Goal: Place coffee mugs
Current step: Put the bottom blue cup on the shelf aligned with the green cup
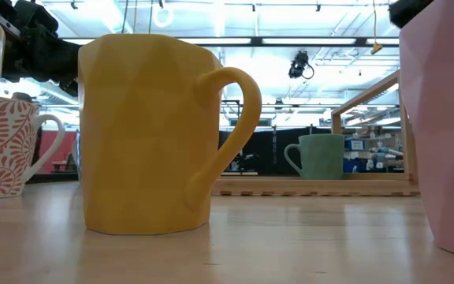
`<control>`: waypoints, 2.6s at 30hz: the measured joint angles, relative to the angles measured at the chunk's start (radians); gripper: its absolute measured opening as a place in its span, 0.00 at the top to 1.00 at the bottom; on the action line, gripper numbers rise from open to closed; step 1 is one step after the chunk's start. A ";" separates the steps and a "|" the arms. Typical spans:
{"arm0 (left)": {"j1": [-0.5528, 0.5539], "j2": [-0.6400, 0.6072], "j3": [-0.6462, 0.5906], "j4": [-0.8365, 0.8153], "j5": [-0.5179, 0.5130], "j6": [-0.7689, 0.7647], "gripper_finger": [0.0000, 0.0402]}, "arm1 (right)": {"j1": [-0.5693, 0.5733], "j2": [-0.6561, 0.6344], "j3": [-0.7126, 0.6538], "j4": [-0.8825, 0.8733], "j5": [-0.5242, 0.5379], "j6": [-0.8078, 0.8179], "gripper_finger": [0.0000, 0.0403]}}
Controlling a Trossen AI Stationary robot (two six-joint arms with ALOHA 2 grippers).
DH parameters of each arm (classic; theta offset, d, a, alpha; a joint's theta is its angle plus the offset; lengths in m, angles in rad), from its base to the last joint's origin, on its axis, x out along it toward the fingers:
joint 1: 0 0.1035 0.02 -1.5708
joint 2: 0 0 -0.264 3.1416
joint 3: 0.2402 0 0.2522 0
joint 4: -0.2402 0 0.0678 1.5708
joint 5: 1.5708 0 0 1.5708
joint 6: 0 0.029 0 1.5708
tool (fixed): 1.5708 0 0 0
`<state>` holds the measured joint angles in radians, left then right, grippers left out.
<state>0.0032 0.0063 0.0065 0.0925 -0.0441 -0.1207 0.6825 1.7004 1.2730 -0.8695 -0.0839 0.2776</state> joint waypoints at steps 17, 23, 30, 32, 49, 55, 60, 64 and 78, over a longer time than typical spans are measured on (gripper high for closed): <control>0.000 0.000 0.000 0.000 0.000 0.000 0.87 | -0.006 0.000 -0.086 0.086 -0.041 0.023 0.62; 0.000 0.000 0.000 0.000 0.000 0.000 0.87 | -0.006 0.000 -0.086 0.085 -0.041 0.114 0.72; 0.000 0.000 0.000 0.000 0.000 0.000 0.87 | -0.006 0.000 -0.086 0.084 -0.041 0.169 0.88; 0.000 0.000 0.000 0.000 0.000 0.000 0.87 | -0.006 0.000 -0.086 0.083 -0.040 0.169 0.92; 0.000 0.000 0.000 0.000 0.000 0.000 0.87 | -0.032 -0.018 -0.086 -0.010 -0.074 0.348 0.94; 0.000 0.000 0.000 0.000 0.000 0.000 0.87 | -0.060 -0.083 -0.073 -0.083 -0.063 0.413 0.93; 0.000 0.000 0.000 0.000 0.000 0.000 0.87 | -0.095 -0.145 -0.063 -0.147 -0.034 0.490 0.93; 0.000 0.000 0.000 0.000 0.000 0.000 0.87 | -0.137 -0.192 -0.062 -0.165 0.006 0.568 0.93; 0.000 0.000 0.000 0.000 0.000 0.000 0.87 | -0.339 -0.264 -0.062 -0.159 0.274 0.774 0.92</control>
<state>0.0036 0.0063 0.0067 0.0921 -0.0441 -0.1204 0.3439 1.4361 1.2114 -1.0285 0.1903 1.0515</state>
